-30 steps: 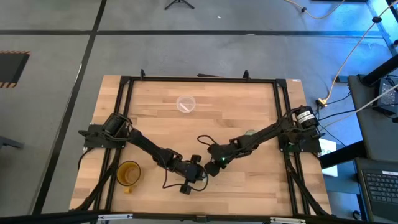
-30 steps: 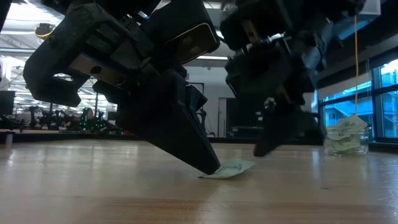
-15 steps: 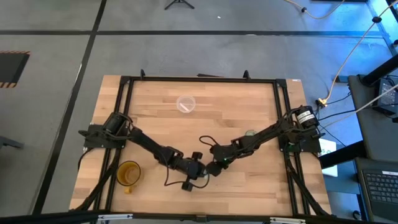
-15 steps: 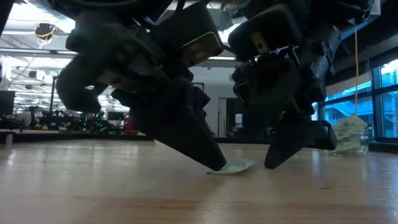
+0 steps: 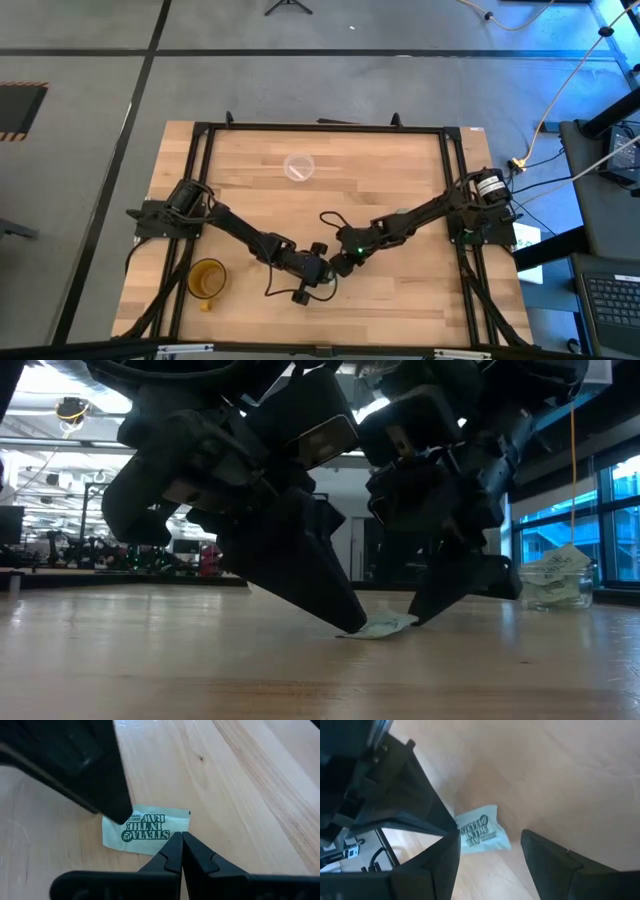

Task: Pick and place Stevia / Truvia into bins
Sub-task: Put the stevia packet into the transparent container

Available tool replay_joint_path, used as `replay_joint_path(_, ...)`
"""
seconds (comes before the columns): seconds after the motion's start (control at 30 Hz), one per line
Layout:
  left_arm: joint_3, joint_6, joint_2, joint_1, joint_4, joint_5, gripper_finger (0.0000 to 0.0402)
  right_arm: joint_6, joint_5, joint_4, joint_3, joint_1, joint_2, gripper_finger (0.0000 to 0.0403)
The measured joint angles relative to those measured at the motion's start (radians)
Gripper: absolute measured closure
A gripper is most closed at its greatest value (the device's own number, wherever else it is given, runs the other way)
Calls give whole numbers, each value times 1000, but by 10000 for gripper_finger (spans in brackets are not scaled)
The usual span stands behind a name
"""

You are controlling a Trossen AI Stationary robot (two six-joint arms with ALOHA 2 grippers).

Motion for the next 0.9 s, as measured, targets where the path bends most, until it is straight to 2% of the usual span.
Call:
replay_joint_path(0.33,0,31,0,21,0,-6,401,-54,-20,25,-2,-12,0,186)
replay_joint_path(0.9,0,51,0,28,0,-5,401,-8,-74,43,-2,-11,0,197)
